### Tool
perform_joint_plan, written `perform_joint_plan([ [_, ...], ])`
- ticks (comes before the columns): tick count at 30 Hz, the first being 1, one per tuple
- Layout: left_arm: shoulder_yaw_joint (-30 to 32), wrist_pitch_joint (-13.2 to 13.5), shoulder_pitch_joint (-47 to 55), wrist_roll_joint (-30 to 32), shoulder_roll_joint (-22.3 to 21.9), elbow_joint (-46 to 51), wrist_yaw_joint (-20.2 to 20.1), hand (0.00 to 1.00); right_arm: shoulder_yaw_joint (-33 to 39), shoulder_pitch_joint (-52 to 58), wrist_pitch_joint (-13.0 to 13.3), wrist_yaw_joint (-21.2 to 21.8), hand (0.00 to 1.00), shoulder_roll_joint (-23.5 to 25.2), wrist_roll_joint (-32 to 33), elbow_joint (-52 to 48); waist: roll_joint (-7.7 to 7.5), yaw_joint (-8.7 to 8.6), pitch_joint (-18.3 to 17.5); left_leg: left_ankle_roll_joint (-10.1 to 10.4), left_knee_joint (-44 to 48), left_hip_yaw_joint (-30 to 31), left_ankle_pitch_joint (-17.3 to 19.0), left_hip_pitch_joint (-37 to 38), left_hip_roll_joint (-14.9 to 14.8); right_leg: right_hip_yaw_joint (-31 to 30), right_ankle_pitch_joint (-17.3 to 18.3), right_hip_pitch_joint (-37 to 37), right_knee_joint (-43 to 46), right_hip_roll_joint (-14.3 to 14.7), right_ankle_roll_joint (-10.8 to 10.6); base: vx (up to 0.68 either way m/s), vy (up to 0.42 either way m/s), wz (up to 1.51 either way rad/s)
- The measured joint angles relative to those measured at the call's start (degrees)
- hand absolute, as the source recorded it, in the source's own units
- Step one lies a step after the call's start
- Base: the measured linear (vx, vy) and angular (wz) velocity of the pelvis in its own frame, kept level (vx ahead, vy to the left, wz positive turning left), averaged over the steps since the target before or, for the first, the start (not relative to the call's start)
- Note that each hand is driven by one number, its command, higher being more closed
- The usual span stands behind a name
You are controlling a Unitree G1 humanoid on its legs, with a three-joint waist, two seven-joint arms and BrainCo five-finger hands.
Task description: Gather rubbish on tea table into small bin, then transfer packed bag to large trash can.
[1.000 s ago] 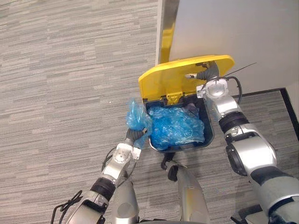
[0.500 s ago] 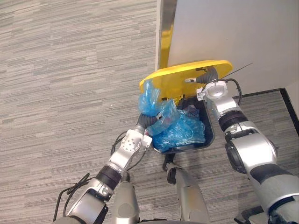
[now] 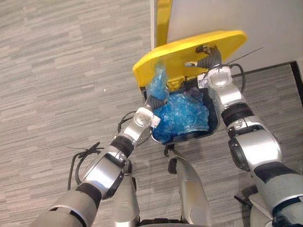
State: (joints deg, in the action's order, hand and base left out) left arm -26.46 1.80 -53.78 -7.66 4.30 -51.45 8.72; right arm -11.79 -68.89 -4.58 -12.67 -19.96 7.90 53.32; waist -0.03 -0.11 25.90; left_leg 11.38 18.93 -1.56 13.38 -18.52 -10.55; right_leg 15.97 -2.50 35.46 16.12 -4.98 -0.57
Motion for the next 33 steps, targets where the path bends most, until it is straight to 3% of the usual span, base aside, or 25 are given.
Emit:
perform_joint_plan([
  [10,0.76,-1.37,-1.14,3.09,-3.27,-1.25,-0.01,1.0,-3.3,0.37,-0.42,-1.45,0.0,2.57,1.45,-9.98,-0.15,-0.59,0.11,0.86,5.41,-3.47,2.87,-5.51,-2.52,-1.21,-0.71,4.97,-0.03,2.24,0.96,0.01,-0.018,-0.16],
  [11,0.81,-1.7,-1.1,3.11,-3.56,-1.31,0.02,0.0,-4.4,0.2,-0.42,-1.49,0.0,3.11,1.81,-9.99,-0.15,-0.59,0.11,0.86,5.53,-4.09,2.86,-5.36,-3.06,-1.24,-0.76,4.98,-0.03,2.69,1.03,0.07,-0.06,-0.19],
  [20,5.29,-2.39,1.45,6.55,-6.08,-1.28,1.03,0.0,-8.53,-1.08,-0.44,-1.8,0.0,6.07,2.21,-11.31,-0.14,-0.61,0.09,2.09,8.22,-5.71,3.92,-5.55,-5.81,-1.91,-0.61,5.42,0.34,5.32,0.94,0.02,-0.043,-0.14],
  [33,7.31,-2.84,7.99,12.1,-7.4,7.07,3.59,0.0,-8.83,1.97,-0.44,-1.17,0.0,6.35,0.95,-16.97,-0.17,0.11,-0.07,1.43,10.43,-4.46,4.23,-4.08,-6.33,0.09,-0.79,2.15,0.62,4.92,1.53,-0.01,-0.031,0.03],
])
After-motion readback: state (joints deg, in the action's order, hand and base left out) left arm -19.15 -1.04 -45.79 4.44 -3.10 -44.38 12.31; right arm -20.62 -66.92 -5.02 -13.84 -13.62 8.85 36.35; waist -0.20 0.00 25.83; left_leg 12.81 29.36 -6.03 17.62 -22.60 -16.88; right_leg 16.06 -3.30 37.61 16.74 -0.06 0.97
